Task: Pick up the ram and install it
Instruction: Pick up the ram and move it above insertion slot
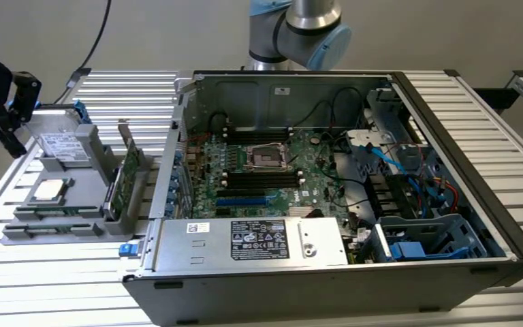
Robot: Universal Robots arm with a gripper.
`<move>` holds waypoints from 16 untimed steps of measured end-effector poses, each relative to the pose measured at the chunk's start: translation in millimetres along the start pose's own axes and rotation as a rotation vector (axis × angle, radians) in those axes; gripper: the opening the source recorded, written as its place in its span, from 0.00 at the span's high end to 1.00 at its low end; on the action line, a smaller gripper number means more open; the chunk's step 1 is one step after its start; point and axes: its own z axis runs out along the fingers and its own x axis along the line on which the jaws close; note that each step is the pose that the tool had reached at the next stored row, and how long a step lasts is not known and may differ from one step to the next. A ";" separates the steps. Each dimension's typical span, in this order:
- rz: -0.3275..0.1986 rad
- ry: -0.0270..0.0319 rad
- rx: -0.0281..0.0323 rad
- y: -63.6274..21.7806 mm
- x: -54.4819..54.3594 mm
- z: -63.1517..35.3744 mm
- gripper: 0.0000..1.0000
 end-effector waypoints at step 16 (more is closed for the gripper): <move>-0.293 0.0183 0.0035 -0.3 0.0 4.7 0.90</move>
